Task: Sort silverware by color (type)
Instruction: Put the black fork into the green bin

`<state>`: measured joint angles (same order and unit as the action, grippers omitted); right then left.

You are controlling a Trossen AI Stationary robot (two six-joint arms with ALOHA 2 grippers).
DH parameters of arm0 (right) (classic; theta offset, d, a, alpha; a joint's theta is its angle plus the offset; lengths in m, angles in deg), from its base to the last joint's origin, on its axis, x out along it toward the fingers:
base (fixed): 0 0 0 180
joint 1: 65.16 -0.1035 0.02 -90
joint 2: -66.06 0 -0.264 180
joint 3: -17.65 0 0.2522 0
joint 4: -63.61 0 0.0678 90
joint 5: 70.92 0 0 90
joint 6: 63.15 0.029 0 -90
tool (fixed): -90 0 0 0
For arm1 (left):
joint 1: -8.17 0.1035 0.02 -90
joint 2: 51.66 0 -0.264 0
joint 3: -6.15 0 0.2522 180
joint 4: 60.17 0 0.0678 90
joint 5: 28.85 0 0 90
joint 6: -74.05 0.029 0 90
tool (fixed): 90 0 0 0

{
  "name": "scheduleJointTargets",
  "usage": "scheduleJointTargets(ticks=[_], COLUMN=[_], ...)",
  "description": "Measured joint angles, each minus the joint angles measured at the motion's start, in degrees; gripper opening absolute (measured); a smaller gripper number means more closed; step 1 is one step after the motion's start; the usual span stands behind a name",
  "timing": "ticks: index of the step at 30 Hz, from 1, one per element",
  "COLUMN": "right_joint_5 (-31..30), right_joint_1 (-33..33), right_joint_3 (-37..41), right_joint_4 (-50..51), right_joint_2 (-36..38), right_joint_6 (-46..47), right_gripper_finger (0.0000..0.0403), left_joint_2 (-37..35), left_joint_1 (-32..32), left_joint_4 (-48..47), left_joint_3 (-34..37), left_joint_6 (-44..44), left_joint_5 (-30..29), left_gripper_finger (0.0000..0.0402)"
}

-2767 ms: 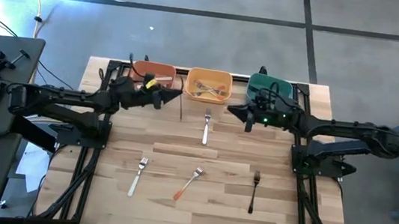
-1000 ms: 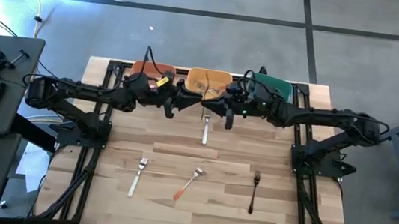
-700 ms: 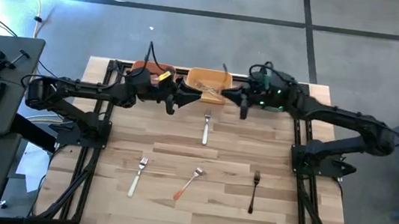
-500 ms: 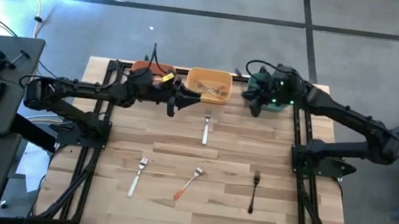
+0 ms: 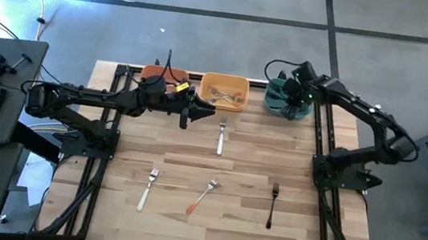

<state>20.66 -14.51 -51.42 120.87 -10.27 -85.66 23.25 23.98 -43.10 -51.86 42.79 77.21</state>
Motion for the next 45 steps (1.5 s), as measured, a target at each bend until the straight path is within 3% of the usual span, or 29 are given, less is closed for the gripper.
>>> scheduleJointTargets(ticks=[13, 25, 40, 45], right_joint_5=[-2.0, -2.0, -1.9, -3.1], right_joint_1=[3.6, 8.6, 10.1, 10.1], right_joint_3=[0.0, 0.0, 0.0, 0.0], right_joint_4=[-5.1, -6.4, -6.6, -6.9], right_joint_2=[-10.6, -11.5, -17.1, -17.1], right_joint_6=[-6.1, -7.6, -8.5, -6.1], right_gripper_finger=[0.0, 0.0, 0.0002, 0.0032], left_joint_2=[0.0, 0.0, 0.6, 4.4], left_joint_1=[-0.1, -0.9, -6.7, -8.5], left_joint_4=[-0.2, -6.7, -20.9, -27.1], left_joint_3=[0.0, 0.0, 0.0, -2.1], left_joint_6=[-0.2, -1.5, -10.6, -14.7], left_joint_5=[-0.1, -0.9, -14.2, -20.3], left_gripper_finger=[0.0117, 0.0117, 0.0117, 0.0117])
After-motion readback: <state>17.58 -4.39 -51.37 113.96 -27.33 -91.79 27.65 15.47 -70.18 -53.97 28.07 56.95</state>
